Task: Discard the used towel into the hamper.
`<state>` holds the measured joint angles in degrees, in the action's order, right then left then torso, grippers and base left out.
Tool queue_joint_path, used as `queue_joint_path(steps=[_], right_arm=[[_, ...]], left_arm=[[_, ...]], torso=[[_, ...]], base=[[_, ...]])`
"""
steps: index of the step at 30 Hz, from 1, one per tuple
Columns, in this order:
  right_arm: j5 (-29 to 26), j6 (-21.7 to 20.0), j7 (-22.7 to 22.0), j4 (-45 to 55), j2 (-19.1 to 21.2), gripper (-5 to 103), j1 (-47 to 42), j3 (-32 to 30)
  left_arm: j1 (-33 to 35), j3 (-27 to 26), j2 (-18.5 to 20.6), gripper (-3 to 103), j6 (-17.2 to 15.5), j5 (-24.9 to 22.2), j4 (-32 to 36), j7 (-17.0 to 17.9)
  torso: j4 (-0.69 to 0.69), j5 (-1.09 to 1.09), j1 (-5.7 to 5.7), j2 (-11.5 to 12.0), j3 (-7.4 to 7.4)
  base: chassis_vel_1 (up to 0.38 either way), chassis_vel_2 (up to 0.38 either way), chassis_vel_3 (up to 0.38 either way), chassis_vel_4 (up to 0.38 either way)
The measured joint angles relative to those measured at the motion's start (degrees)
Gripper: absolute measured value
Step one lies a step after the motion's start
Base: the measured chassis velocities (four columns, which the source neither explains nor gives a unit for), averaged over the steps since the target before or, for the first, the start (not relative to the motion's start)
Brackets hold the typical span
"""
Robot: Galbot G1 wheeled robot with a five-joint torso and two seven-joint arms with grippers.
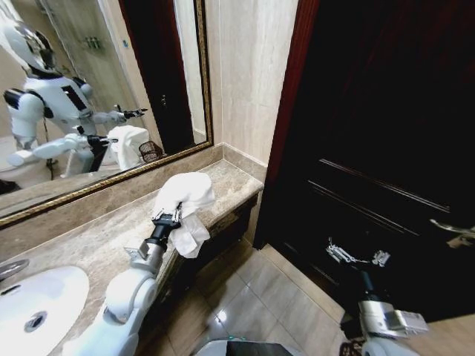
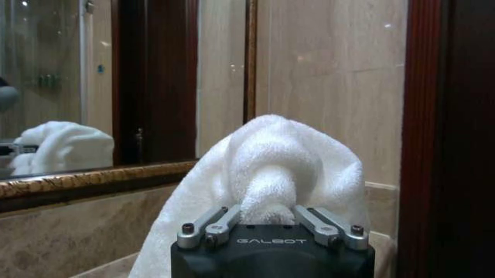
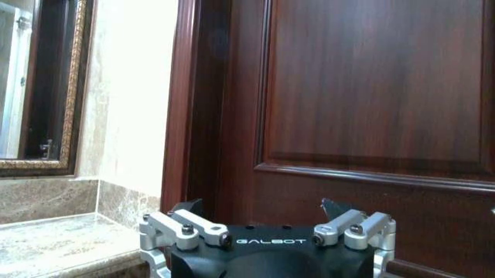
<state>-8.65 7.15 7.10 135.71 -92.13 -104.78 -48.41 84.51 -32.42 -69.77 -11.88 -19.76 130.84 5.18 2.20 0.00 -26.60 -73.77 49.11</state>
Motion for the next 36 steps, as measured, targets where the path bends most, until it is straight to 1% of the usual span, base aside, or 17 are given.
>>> queue_joint_path(steps=[11,23,36], right_arm=[[-0.19,1.92,0.7,-0.55,0.0,100,-0.82,0.45],[-0.34,3.28,0.85,-0.23,0.0,100,-1.75,0.38],[-0.54,3.73,0.86,-0.45,0.0,100,-1.88,0.27]], left_arm=[[0.58,2.26,-0.77,15,-0.41,1.29,0.19,0.09],[2.76,2.19,-1.43,15,1.54,2.54,0.35,-0.92],[3.2,2.45,-1.87,15,3.04,3.19,0.03,-1.45]], torso=[[0.0,0.0,0.01,0.0,0.0],[0.0,0.0,0.01,0.0,0.0],[0.0,-0.01,0.02,0.0,0.0]], base=[[0.057,-0.053,-0.052,0.059],[0.074,-0.075,-0.071,0.075],[0.097,-0.111,-0.097,0.114]])
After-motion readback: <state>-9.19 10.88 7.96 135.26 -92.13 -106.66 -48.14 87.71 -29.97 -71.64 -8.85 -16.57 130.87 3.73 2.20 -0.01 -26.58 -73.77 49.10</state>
